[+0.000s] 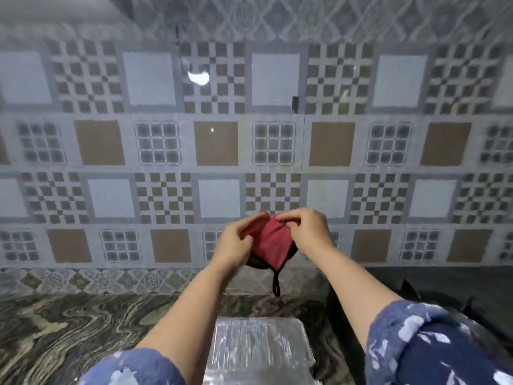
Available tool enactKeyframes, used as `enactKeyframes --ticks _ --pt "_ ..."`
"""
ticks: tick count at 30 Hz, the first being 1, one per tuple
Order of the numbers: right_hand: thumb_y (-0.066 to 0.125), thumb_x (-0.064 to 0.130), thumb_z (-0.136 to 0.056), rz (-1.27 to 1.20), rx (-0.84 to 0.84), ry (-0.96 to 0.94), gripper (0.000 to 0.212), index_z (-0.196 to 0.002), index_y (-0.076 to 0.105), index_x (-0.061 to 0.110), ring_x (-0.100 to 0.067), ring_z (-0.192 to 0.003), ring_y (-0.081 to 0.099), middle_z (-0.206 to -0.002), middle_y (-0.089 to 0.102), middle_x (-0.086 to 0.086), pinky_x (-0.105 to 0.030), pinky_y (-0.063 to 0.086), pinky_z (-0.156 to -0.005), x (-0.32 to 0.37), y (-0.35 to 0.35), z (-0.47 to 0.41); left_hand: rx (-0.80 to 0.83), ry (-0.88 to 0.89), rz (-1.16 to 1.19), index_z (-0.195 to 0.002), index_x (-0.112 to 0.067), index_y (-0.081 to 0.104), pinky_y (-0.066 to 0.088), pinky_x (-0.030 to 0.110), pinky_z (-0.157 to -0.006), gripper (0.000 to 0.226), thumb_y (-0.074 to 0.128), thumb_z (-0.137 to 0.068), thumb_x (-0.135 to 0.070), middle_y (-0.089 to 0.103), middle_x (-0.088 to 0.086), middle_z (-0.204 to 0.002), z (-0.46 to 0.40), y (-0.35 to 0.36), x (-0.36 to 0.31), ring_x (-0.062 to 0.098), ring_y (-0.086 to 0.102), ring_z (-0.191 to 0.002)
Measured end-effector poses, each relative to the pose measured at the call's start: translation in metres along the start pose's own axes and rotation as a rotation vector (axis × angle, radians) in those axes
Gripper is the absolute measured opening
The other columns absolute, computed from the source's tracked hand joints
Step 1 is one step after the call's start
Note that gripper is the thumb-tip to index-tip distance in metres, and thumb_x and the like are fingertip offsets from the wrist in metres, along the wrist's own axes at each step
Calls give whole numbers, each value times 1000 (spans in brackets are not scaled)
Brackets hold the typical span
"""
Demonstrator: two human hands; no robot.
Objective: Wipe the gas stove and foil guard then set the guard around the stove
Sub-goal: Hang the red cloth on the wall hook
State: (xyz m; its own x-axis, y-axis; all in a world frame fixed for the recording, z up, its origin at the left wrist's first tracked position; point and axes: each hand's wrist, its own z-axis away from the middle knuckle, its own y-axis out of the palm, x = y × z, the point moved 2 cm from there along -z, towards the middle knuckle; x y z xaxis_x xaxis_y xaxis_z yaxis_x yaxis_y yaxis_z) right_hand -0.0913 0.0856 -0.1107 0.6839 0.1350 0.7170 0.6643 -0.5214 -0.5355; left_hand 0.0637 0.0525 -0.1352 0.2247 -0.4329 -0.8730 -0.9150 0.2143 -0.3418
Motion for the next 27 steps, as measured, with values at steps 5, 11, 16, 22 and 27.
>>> enactKeyframes --ticks 5,11,16,22,27 --pt "49 -3 -92 76 -153 -220 36 -102 76 19 -17 -100 59 -108 67 -2 -16 37 -84 37 -52 -85 -178 146 -17 -113 -25 69 46 27 -100 64 36 -79 18 69 2 -113 -77 -7 -72 15 61 -112" --pt "43 -1 -96 160 -353 -321 40 -111 72 23 -21 -95 53 -100 55 -1 -25 41 -81 55 -93 -172 -239 321 -91 -128 -18 59 40 28 -108 56 39 -88 15 59 4 -131 -146 -1 -135 15 54 -122" --pt "43 -5 -94 120 -380 -365 39 -114 70 15 -24 -99 52 -103 56 -5 -23 40 -88 65 -109 -214 -382 425 -243 -136 -16 52 26 18 -111 53 42 -91 11 33 4 -144 -196 6 -156 16 41 -129" --pt "71 22 -80 -88 -333 -274 39 -63 36 19 -15 -67 48 -69 47 3 -31 40 -66 49 -99 -240 -334 411 -473 -145 -15 37 18 7 -100 55 46 -93 2 23 7 -144 -231 8 -142 22 42 -127" --pt "52 -6 -88 -172 -236 -260 49 -65 35 34 -9 -71 37 -81 38 4 -7 37 -61 37 -82 -238 -291 356 -485 -140 -18 46 34 21 -98 45 51 -96 -23 51 10 -125 -223 13 -121 19 51 -112"
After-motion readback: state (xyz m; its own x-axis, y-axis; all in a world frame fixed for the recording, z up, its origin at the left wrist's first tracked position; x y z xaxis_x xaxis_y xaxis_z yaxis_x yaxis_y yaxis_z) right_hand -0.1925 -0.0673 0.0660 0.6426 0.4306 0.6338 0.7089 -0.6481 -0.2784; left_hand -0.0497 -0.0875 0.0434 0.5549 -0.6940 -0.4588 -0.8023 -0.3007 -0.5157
